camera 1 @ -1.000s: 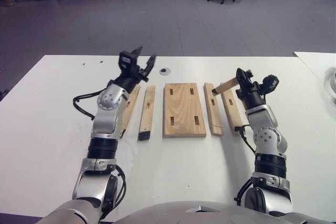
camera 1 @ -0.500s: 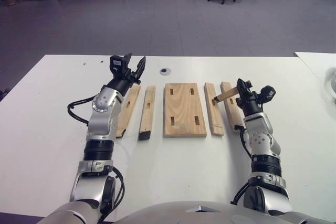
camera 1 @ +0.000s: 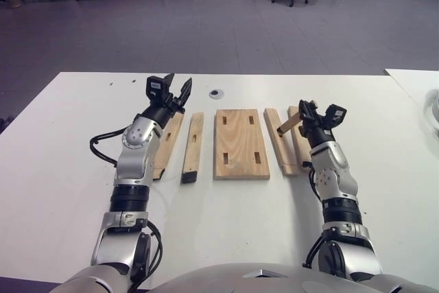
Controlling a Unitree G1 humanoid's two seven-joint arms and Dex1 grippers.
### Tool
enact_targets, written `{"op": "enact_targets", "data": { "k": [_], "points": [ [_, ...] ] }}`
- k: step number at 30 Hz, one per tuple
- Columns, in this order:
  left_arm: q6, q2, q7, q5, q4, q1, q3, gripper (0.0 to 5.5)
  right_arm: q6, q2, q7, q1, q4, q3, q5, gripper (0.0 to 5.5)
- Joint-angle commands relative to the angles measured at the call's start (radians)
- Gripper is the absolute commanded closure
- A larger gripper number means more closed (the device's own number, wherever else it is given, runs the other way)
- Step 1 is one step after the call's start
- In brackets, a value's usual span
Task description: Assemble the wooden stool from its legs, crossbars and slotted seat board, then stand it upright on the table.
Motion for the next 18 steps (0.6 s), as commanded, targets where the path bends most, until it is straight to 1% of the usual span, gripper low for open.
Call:
{"op": "enact_targets", "data": {
  "k": [1, 7, 10, 13, 18],
  "points": [
    [0.011, 0.012, 0.005, 0.018, -0.009, 0.019, -0.008, 2.83, 0.049, -0.028, -0.071, 0.117, 0.068, 0.085, -0.161, 5.08],
    [0.005, 0.022, 0.004, 0.039, -0.007, 0.028, -0.024, 2.83, 0.048, -0.031, -0.058, 0.171, 0.134, 0.18, -0.247, 5.08],
    [0.006, 0.021, 0.005, 0.052, -0.003, 0.027, -0.031, 2.83, 0.078, -0.042, -0.07, 0.165, 0.175, 0.203, -0.281, 5.08],
    [0.004, 0.018, 0.007, 0.06, -0.001, 0.026, -0.034, 2.83, 0.084, -0.045, -0.063, 0.164, 0.182, 0.2, -0.284, 5.08],
    [-0.002, 0.014, 0.014, 0.065, 0.003, 0.024, -0.035, 2.83, -0.016, -0.04, -0.047, 0.125, 0.052, 0.175, -0.256, 5.08]
  ]
}}
